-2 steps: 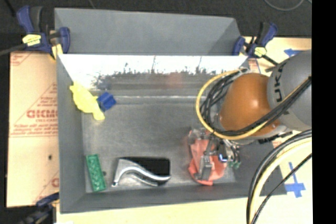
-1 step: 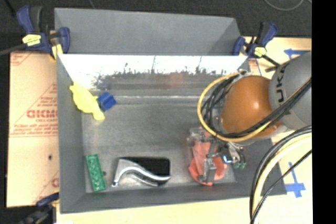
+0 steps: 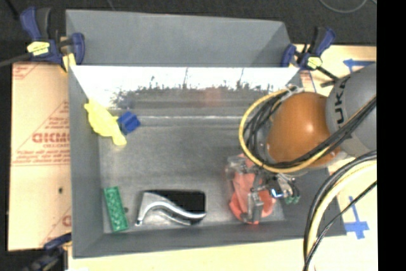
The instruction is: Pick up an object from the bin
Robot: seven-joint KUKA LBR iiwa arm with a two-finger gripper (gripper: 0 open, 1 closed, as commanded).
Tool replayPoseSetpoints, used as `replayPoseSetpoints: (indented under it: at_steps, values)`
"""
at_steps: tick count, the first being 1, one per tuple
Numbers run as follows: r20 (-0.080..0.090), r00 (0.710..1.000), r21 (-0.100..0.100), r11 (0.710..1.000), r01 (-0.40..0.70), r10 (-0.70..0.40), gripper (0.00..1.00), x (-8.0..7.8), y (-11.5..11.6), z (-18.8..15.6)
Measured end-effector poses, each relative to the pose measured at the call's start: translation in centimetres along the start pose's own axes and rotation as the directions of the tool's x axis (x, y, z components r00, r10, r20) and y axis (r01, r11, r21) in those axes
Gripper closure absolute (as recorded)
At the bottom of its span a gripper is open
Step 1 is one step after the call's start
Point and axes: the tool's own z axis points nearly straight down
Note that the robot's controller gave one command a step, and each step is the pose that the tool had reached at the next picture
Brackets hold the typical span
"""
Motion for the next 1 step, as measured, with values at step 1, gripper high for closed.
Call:
replayPoseSetpoints:
  at_steps: [1]
  values:
    - [-0.004, 0.972, -0.002, 0.972, 0.234, -0.234, 0.0, 0.14, 0.29, 1.55]
